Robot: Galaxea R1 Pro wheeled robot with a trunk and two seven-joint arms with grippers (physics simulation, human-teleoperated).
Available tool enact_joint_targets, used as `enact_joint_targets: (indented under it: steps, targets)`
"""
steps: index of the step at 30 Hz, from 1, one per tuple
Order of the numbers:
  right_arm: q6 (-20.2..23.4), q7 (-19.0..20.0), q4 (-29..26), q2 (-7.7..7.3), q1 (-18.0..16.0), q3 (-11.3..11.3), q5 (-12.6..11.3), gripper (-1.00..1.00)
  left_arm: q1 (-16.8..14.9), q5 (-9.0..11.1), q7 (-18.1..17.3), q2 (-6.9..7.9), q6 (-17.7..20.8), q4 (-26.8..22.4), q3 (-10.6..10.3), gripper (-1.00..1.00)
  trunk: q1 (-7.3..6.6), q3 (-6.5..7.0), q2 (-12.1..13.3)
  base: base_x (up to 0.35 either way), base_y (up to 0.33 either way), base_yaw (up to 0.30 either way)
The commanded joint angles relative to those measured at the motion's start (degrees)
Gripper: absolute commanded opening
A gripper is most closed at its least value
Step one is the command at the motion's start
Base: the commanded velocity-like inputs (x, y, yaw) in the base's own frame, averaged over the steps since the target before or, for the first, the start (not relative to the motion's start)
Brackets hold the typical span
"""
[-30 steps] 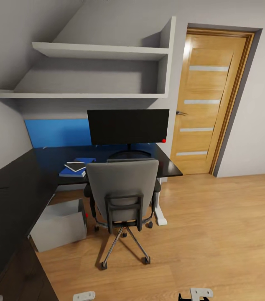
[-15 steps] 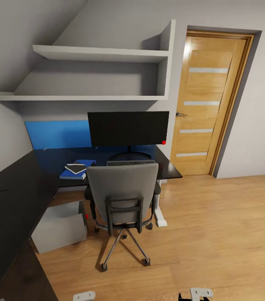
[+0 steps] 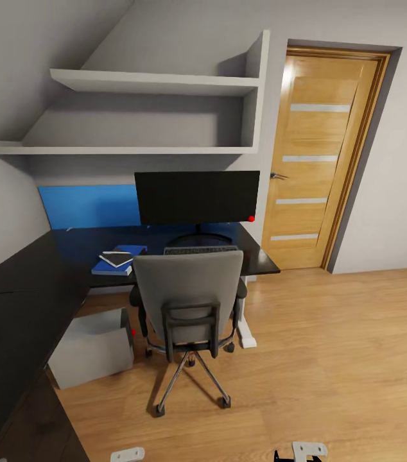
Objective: In the bedroom, organize the workspace by keeping the computer under the desk, ensuring the monitor is on the desk, placing the keyboard on the desk next to the monitor, placing the mouse on the desk next to the keyboard, moving the folder from the swivel chair onto the desk next to the mouse, stacking the notebook on top of the folder with the pen on top of the notebook, and positioning the swivel chair next to the desk.
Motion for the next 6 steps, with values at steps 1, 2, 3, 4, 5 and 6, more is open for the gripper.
enact_joint_targets:
  steps: [1, 2, 3, 4, 5, 6]
  targets:
    - [-0.22, -0.12, 0.13, 0.04, -0.06, 0.47, -0.39, 1.00, -0.04, 0.49, 0.18, 0.06, -0.16, 0.06, -0.49, 1.00, 0.00, -0.06, -0.03, 0.000, 0.000, 0.000]
    - [-0.22, -0.12, 0.13, 0.04, -0.06, 0.48, -0.39, 1.00, -0.04, 0.47, 0.18, 0.11, -0.15, 0.05, -0.49, 1.00, 0.00, -0.06, -0.03, 0.000, 0.000, 0.000]
    - [-0.22, -0.12, 0.13, 0.04, -0.06, 0.46, -0.39, 1.00, -0.04, 0.45, 0.18, 0.14, -0.15, 0.05, -0.49, 1.00, 0.00, -0.06, -0.03, 0.000, 0.000, 0.000]
    - [-0.22, -0.12, 0.13, 0.04, -0.06, 0.46, -0.39, 1.00, -0.04, 0.45, 0.18, 0.16, -0.14, 0.05, -0.49, 1.00, 0.00, -0.06, -0.03, 0.000, 0.000, 0.000]
    - [-0.22, -0.12, 0.13, 0.04, -0.06, 0.48, -0.39, 1.00, -0.04, 0.44, 0.18, 0.18, -0.16, 0.05, -0.49, 1.00, 0.00, -0.06, -0.03, 0.000, 0.000, 0.000]
    - [-0.22, -0.12, 0.13, 0.04, -0.06, 0.47, -0.39, 1.00, -0.04, 0.43, 0.18, 0.21, -0.19, 0.05, -0.49, 1.00, 0.00, -0.06, -0.03, 0.000, 0.000, 0.000]
